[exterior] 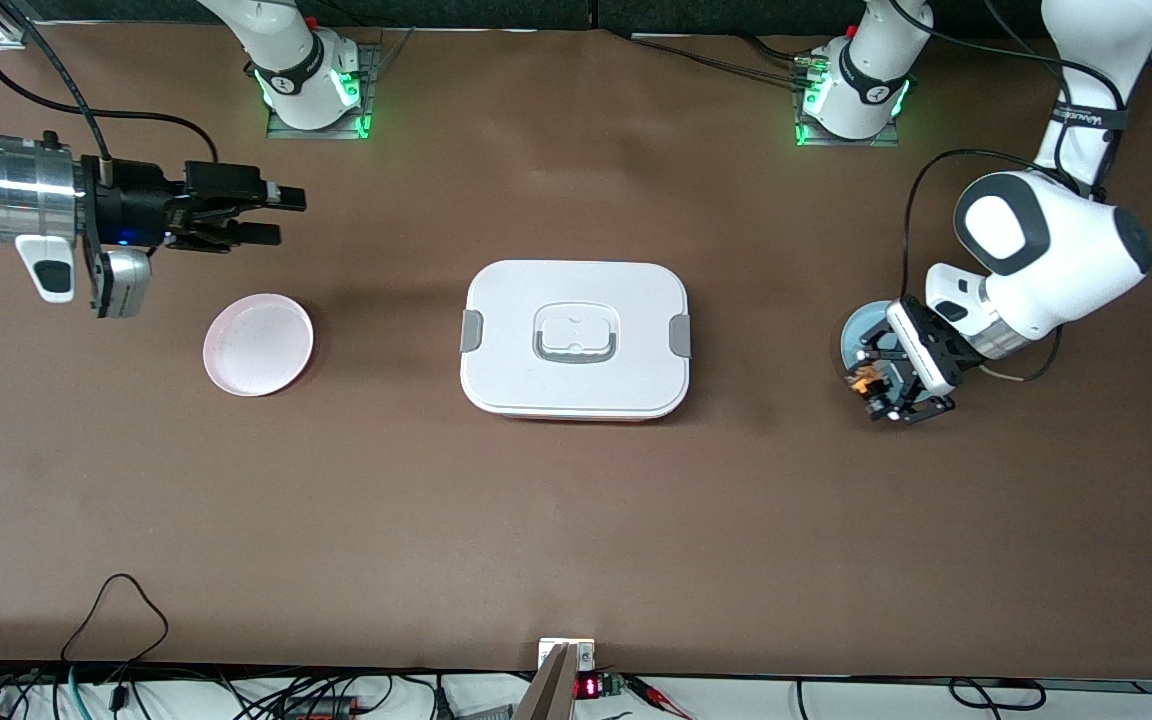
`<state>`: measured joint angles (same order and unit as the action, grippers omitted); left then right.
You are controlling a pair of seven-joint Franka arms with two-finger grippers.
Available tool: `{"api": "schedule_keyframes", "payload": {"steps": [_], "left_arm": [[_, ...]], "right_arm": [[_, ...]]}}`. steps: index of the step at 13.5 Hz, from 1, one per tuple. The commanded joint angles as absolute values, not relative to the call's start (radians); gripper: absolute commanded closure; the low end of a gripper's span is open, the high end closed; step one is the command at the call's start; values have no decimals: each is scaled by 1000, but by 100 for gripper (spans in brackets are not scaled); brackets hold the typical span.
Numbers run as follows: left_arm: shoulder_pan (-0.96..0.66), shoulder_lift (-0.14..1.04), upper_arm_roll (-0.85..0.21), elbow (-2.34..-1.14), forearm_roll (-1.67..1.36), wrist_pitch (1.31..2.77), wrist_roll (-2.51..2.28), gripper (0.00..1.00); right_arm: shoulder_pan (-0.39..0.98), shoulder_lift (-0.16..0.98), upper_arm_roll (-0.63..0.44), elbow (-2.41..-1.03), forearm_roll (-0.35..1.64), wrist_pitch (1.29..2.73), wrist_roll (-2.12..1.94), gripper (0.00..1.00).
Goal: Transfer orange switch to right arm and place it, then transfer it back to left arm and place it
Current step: 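Grasp the black switch with the left gripper and lift it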
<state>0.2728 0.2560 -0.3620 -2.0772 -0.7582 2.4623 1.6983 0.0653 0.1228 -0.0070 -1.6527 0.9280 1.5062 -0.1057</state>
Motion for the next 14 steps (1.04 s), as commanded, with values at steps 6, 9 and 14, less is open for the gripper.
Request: {"api": "schedule_keyframes", "payload": {"steps": [6,9,14], "left_arm": [[299,252,-360,-2003,-1381,1898,2062,98],[291,264,-368,-2003,-1547,1774,2089,98],[243,288,-480,-1999,-1841,1740,2092,100]], "right_arm": [[67,147,147,-1677,1124,1727,34,0],[74,166,161,-1674,1173,1743,97,0],[118,201,164,-1674,1338,1779,98,0]]}}
